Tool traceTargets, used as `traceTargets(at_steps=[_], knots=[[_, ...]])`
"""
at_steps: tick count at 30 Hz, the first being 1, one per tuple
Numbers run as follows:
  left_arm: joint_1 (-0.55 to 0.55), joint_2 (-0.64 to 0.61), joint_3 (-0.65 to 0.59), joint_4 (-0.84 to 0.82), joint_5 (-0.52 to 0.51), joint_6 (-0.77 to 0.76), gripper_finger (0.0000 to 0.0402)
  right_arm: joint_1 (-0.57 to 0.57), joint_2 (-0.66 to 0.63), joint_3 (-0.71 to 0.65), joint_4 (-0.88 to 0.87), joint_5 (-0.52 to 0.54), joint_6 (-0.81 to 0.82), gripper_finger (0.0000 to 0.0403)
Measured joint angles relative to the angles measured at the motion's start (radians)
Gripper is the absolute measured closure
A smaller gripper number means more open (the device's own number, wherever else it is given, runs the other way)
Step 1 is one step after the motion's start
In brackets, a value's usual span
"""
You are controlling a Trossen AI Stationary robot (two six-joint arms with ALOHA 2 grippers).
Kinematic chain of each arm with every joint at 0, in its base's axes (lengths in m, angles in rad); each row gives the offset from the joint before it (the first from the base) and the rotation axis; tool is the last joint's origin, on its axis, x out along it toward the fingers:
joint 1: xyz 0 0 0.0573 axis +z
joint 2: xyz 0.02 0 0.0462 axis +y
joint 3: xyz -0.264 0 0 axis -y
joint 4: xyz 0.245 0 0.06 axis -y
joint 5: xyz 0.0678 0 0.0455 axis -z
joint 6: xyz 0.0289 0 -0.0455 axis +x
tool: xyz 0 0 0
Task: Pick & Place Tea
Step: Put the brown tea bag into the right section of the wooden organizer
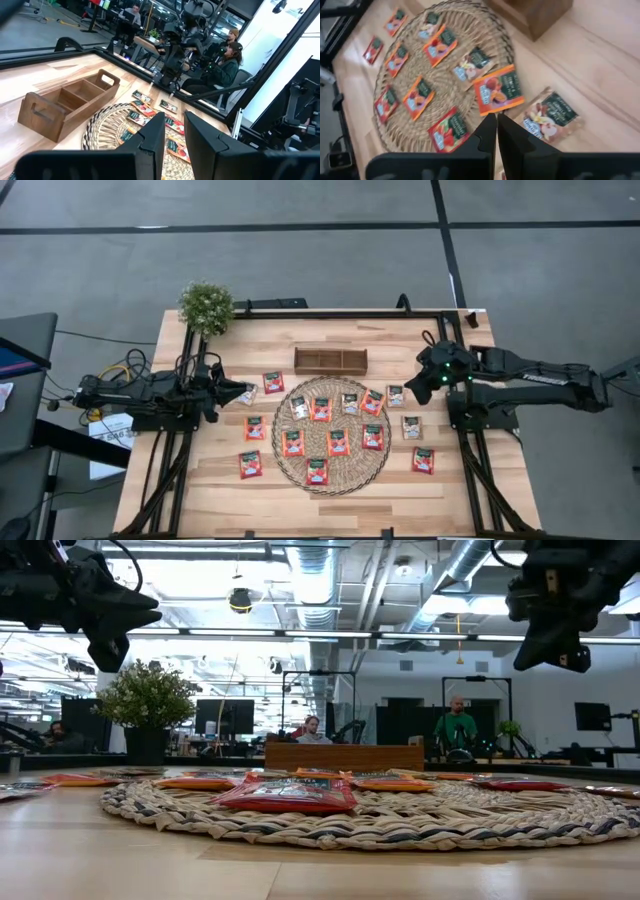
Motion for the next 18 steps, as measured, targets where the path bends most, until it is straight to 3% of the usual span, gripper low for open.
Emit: traceTargets(at_steps=[8,18], knots=[[0.000,0.000,0.000,-0.018,0.000,0.000,0.0337,-0.082,0.055,0.000,0.000,-0.002,-0.125,0.0376],[0.000,0.000,0.000,-0.052,-0.017,0.000,0.0337,-0.137,0.238,0.000,-0.010,0.000,-0.346,0.0237]])
